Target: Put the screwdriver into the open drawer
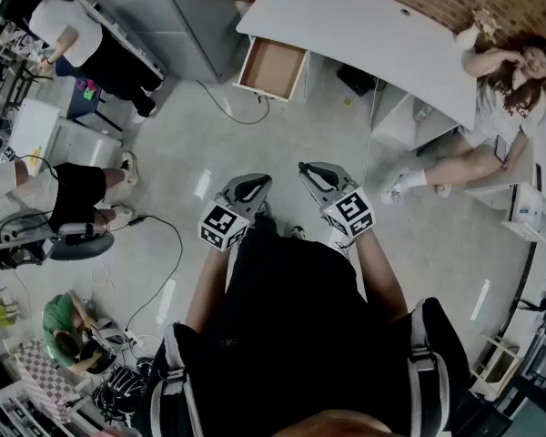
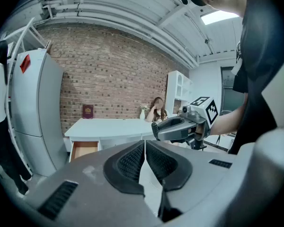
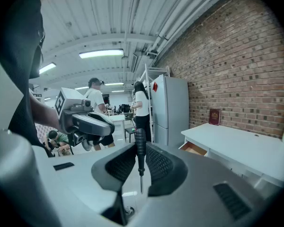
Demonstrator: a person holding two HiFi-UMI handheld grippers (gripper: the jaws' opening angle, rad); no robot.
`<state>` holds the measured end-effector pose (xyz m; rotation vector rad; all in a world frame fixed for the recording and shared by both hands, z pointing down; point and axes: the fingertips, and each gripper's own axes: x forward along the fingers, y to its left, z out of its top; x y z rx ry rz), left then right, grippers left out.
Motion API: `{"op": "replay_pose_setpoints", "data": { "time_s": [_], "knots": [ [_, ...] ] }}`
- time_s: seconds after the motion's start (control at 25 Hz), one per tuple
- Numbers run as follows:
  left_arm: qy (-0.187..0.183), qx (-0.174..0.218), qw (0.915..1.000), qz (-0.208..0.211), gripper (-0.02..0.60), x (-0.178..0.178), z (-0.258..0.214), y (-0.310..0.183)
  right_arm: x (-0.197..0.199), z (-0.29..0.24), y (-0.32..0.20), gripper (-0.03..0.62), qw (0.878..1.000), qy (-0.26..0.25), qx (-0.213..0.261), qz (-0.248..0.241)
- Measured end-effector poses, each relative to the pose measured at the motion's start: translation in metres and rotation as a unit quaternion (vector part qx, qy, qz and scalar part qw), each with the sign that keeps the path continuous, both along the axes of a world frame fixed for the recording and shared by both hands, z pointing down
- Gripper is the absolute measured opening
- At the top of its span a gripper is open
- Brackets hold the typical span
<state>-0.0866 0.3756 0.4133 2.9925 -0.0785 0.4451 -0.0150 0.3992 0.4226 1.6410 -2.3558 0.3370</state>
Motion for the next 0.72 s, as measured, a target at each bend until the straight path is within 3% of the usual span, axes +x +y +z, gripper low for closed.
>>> {"op": "replay_pose_setpoints", "data": {
  "time_s": [0.72],
  "knots": [
    [0.013, -0.005, 0.9999, 0.005, 0.021, -0.005, 0.0, -0.03, 0.001, 0.003, -0.014, 0.121, 1.0, -0.004, -0.009, 0.023]
  ]
}}
